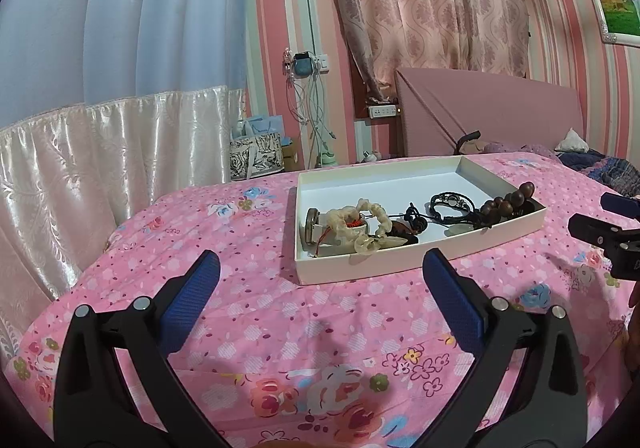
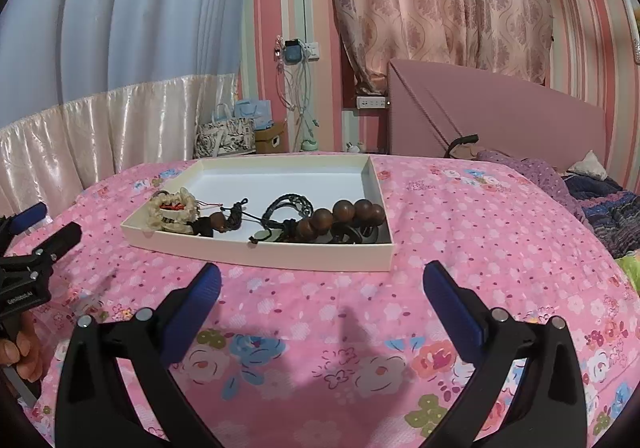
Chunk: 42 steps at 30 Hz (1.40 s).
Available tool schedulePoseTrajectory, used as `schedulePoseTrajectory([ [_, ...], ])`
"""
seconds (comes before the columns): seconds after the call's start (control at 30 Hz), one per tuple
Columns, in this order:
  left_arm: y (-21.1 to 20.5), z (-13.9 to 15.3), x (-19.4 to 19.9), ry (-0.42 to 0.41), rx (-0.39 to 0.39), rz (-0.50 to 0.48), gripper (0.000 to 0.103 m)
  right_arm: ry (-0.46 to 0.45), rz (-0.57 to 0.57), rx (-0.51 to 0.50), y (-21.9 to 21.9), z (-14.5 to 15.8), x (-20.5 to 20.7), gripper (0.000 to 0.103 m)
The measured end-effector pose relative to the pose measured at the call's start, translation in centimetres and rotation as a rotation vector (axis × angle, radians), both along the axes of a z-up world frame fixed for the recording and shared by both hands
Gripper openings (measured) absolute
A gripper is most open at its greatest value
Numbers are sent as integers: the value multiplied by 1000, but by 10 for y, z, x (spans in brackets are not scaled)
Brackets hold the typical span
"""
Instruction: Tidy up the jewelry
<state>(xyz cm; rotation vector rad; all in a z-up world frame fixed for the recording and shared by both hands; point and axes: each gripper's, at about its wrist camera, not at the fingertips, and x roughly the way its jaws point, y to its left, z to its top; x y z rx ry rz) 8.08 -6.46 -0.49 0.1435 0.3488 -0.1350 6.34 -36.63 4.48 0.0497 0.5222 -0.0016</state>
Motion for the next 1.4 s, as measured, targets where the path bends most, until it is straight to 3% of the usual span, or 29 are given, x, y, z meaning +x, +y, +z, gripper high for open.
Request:
schedulePoseTrajectory([
  [0.7, 2, 0, 0, -3, -22, -3, 100, 13, -3, -26, 3, -1, 0, 101],
  [1.4, -6, -2, 2, 11, 39, 4, 100, 2, -5, -9, 1, -1, 2, 101],
])
